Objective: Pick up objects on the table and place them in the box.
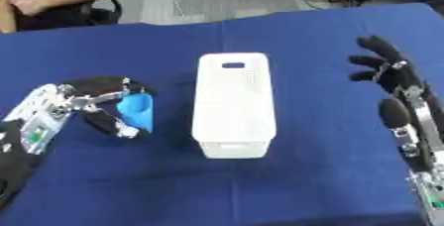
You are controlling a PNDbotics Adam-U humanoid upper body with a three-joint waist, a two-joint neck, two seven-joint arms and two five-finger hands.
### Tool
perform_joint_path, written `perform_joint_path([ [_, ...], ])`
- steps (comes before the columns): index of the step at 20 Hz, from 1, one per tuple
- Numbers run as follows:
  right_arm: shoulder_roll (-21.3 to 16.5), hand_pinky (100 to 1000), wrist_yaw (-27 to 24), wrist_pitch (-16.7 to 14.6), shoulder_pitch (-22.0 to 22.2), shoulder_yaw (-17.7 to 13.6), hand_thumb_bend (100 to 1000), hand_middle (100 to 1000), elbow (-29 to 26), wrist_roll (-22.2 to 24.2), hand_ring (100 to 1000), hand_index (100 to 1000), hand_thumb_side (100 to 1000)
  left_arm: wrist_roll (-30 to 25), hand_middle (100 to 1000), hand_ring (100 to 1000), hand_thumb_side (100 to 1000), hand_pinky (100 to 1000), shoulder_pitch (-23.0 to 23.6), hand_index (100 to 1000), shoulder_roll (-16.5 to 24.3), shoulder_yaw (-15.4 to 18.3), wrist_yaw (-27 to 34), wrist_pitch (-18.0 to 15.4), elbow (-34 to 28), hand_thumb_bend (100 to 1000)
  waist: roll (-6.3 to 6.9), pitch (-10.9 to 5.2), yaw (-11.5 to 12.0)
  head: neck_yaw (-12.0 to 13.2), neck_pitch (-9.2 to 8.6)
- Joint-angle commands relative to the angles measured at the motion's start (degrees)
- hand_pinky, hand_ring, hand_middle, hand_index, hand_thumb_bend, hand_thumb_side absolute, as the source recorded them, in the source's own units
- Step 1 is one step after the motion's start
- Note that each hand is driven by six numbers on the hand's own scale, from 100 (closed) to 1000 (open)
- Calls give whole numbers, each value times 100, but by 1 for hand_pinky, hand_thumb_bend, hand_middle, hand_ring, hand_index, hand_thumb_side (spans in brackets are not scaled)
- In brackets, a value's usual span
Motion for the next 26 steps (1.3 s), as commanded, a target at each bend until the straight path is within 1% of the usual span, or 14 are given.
perform_joint_path([
  [1,-64,702,-26,-13,-63,-14,573,914,-116,14,831,1000,1000,-26,526,385,419,206,-24,650,73,-25,8,104,-15,100,-18,-53,3,57,-55],
  [2,-63,702,-27,-14,-64,-13,573,914,-116,15,831,1000,1000,-2,526,385,419,206,-25,650,72,-23,19,143,-16,100,-18,-53,4,57,-55],
  [3,-63,702,-28,-13,-64,-13,573,914,-116,16,831,1000,1000,29,484,324,410,135,-25,584,69,-20,35,187,-16,100,-18,-54,4,58,-56],
  [4,-62,702,-29,-13,-65,-13,573,914,-116,16,831,1000,1000,55,479,315,406,125,-25,574,66,-23,50,225,-13,100,-18,-54,3,58,-57],
  [5,-61,702,-30,-13,-66,-13,572,914,-116,16,831,1000,1000,78,464,293,428,101,-25,544,63,-26,62,259,-12,100,-18,-55,2,57,-58],
  [6,-61,702,-31,-13,-67,-13,571,914,-116,16,831,1000,1000,104,466,296,422,100,-26,548,61,-26,75,291,-11,100,-18,-56,3,56,-60],
  [7,-61,702,-32,-12,-67,-13,573,914,-116,17,831,1000,1000,126,453,278,407,100,-26,523,60,-30,85,314,-12,100,-18,-56,2,57,-61],
  [15,-61,702,-30,-12,-69,-19,573,914,-116,16,831,1000,1000,182,438,262,407,100,-29,504,57,-49,105,383,-10,100,-16,-53,4,65,-65],
  [20,-63,702,-25,-11,-67,-24,573,914,-116,12,831,1000,1000,173,404,213,367,100,-29,463,56,-46,99,396,-9,100,-18,-53,5,63,-74],
  [23,-63,702,-25,-12,-67,-25,574,914,-116,12,831,1000,1000,214,343,138,310,100,-35,396,58,-31,92,421,-35,100,-20,-52,7,63,-75],
  [24,-63,702,-24,-11,-65,-26,572,914,-116,12,831,1000,1000,273,334,127,302,100,-49,386,71,-9,65,441,-73,100,-20,-53,9,63,-73],
  [25,-63,702,-24,-11,-65,-27,574,914,-116,11,831,1000,1000,345,305,100,275,100,-53,353,77,10,33,465,-111,100,-21,-52,9,63,-74],
  [26,-63,702,-23,-10,-63,-28,574,914,-115,10,831,1000,1000,454,277,100,277,100,-69,326,84,50,10,504,-170,100,-22,-53,11,60,-74],
])
